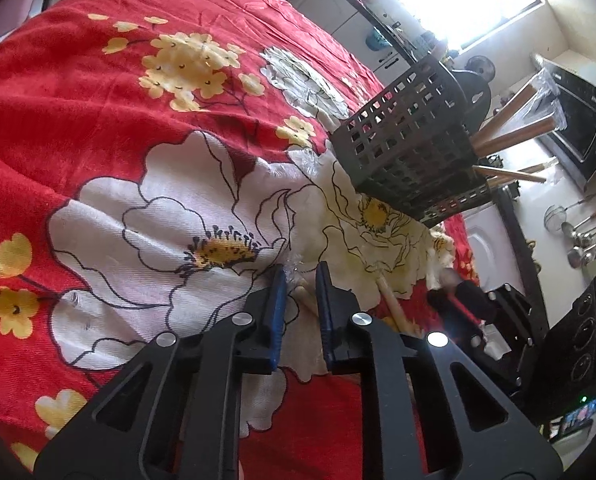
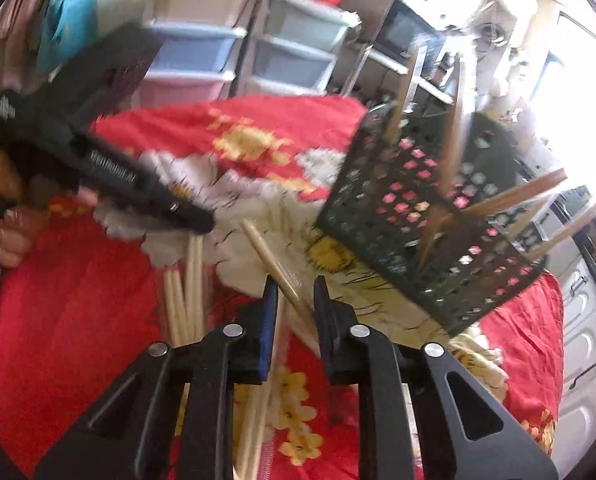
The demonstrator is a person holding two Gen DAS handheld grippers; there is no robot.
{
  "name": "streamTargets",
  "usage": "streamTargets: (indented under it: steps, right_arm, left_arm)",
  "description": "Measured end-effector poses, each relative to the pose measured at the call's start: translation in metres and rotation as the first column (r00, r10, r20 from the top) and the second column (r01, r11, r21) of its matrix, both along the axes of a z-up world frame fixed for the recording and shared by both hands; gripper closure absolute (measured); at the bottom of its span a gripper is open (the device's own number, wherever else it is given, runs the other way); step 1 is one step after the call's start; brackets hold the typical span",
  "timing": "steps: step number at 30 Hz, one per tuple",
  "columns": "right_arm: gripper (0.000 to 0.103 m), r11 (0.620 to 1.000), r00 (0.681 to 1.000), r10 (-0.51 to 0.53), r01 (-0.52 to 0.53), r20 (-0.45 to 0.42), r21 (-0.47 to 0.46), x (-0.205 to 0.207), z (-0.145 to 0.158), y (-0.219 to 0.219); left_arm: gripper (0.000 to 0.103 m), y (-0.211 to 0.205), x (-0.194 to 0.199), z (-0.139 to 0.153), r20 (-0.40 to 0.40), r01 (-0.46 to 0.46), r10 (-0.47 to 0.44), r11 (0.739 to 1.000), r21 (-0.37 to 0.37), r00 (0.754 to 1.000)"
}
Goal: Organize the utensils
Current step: 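Lower the left gripper onto a wooden chopstick while the right gripper grasps another chopstick, then lift both held chopsticks toward the green basket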
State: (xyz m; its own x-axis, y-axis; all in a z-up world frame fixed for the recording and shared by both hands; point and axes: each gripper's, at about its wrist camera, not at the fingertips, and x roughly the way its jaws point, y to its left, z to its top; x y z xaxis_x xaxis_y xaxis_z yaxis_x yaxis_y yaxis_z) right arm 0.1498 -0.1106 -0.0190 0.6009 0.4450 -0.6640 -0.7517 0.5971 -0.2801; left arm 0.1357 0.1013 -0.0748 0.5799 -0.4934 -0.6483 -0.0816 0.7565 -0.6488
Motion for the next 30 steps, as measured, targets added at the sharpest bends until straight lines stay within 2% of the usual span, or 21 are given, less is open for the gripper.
streamTargets:
  steps: [6,12,22,30]
  right_arm:
    - [0.089,0.993,0.997,-0.08,0.079,0.014,0.091,0.002,0.017,-0.024]
    - [0.09,0.967,0.985,-0.172,0.168,0.003,0.193,0.004,0.029,-0.048]
    - [0.093,0.887,0.953,-0.3,0.295,-0.043,0.356,0.007,0.051,-0.086]
    - [0.097,0.827,0.933,-0.353,0.347,-0.072,0.442,0.004,0.064,-0.112]
  left_arm:
    - [0.098,0.001,-0.003,0.005,0.027,-0.003,0.004,0.999,-0.035,1.0]
    - [0.099,0.002,-0.007,0.022,0.088,-0.014,0.018,0.998,-0.054,0.996]
    - [0.1,-0.002,-0.009,0.061,0.2,-0.015,0.023,0.999,-0.038,0.979]
    - [0.1,-0.011,-0.013,0.085,0.273,-0.003,0.007,1.0,-0.016,0.962]
